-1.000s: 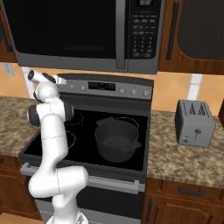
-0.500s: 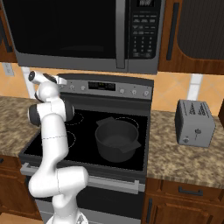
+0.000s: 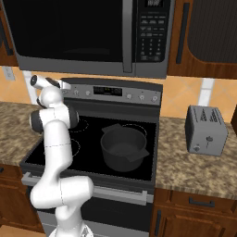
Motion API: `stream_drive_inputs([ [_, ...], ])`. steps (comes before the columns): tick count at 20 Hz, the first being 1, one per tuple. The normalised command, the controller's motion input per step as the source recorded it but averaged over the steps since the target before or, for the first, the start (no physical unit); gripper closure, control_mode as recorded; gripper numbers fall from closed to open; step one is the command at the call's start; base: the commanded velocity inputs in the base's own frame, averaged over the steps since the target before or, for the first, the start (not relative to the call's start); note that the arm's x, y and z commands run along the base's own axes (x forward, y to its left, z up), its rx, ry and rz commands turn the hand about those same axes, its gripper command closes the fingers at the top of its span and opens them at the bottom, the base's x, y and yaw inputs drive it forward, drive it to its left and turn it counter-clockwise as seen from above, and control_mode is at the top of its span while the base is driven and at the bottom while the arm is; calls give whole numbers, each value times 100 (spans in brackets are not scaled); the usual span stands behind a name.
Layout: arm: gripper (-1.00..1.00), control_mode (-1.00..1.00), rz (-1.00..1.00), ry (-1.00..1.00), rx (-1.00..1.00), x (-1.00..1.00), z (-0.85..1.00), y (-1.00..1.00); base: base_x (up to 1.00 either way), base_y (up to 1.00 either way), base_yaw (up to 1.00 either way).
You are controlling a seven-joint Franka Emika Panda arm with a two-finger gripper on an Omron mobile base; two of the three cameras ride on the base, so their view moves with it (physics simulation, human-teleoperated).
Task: Pick the kettle from the counter and place it on a stove burner. Then turn the burner on.
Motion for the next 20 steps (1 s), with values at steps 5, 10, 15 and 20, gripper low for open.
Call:
stream_drive_inputs([
  [5, 100, -100, 0, 0, -3, 0, -3, 0, 0, 0, 0],
  [10, 100, -100, 9, 0, -17, 2, -22, 4, 0, 0, 0],
  [15, 100, -100, 15, 0, -22, 3, -29, 7, 0, 0, 0],
  [20, 100, -100, 21, 0, -24, 0, -32, 1, 0, 0, 0],
])
